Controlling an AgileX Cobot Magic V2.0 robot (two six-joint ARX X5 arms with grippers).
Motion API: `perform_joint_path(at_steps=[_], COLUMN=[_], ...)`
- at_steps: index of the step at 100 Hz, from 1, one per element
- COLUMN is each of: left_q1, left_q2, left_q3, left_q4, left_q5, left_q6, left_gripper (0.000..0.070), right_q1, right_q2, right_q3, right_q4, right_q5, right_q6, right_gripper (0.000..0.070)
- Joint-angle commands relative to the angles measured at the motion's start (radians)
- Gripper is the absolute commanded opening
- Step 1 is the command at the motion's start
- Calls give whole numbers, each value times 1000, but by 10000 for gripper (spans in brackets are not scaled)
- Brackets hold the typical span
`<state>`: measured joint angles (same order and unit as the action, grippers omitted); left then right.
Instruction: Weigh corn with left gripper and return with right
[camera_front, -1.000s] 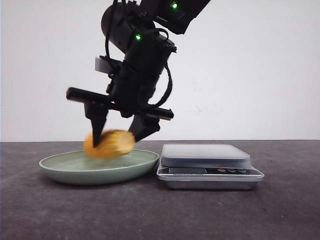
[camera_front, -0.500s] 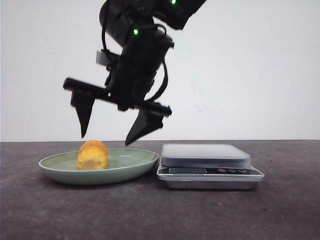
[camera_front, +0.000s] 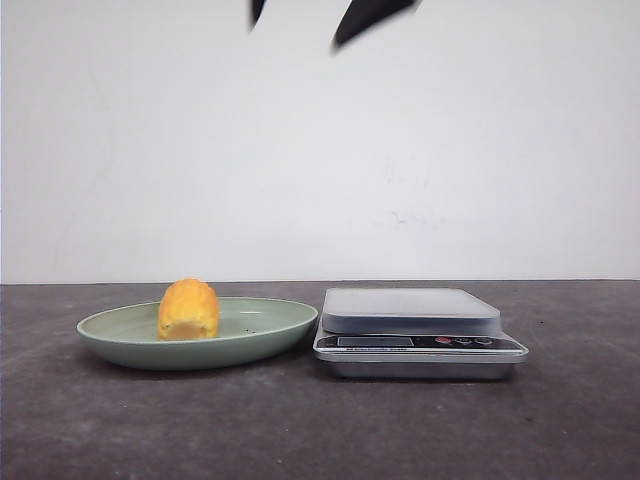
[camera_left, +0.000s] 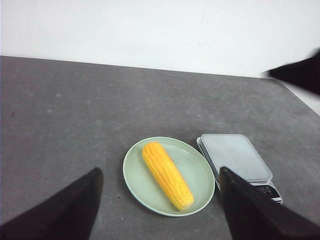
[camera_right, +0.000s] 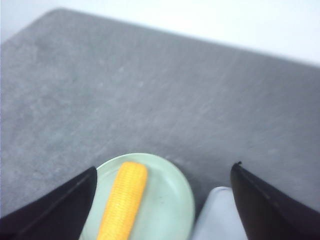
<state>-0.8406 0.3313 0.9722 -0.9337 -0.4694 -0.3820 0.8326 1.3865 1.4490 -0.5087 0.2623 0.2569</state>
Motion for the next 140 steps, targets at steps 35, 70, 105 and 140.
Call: perform_joint_path(at_steps=[35,70,105,140], left_q1=[-10,-10,-10,-10], left_q2=[5,16,33,33], left_q3=[8,-8,-18,-18], left_q4=[72,119,177,202], left_q5=[-5,-5,3,2], left_q6=[16,18,23,23], left_gripper=[434,371,0,0], right_q1=[23,23,23,23], right_q2=[-494,-771,-862,-861], right_q3=[23,-43,-194,-219], right_q4=[-299,-439,-384,-340], right_q5=[188,229,182,146], right_q6=[-115,-73,-39,-40], right_gripper=[538,361,0,0])
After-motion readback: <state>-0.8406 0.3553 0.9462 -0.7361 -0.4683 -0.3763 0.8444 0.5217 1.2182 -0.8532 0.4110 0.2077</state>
